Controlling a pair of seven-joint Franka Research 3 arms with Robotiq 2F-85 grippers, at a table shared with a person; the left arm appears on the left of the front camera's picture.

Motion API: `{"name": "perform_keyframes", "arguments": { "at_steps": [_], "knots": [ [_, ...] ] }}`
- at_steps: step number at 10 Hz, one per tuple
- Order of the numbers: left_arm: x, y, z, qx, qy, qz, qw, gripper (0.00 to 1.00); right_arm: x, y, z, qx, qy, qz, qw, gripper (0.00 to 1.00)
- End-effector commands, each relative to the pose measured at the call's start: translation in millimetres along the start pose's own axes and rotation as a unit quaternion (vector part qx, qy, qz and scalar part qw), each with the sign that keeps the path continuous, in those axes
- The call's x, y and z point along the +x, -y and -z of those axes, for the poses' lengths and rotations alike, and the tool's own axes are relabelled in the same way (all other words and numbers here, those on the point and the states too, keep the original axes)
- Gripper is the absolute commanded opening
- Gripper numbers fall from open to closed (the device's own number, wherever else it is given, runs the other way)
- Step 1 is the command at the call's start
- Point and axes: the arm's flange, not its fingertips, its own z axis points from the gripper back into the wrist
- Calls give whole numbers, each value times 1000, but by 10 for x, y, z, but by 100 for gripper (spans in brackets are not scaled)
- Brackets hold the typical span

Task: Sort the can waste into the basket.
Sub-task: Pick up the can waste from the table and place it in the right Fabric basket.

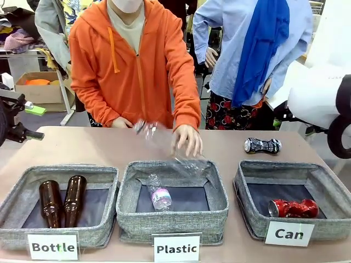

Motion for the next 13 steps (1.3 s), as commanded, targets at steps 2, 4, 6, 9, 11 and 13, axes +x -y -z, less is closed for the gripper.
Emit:
{"name": "perform_keyframes", "arguments": {
  "at_steps": [2,4,6,9,11,13],
  "knots": [
    [-17,16,-12,5,-2,0,1000,100,167,33,71,-31,-15,10,999,100],
    [-17,16,-12,5,-2,0,1000,100,709,31,290,-53,-73,-28,996,100],
    [-17,16,-12,5,-2,0,1000,100,1213,9,746,-68,-150,-66,984,100],
    [-17,16,-12,5,-2,0,1000,100,1473,-49,1383,-76,-218,-106,967,100],
    [-17,16,-12,5,-2,0,1000,100,1474,-132,1728,-109,-238,-123,957,100],
    [-17,16,-12,5,-2,0,1000,100,1470,-182,1877,-126,-223,-96,962,100]
  ]
}}
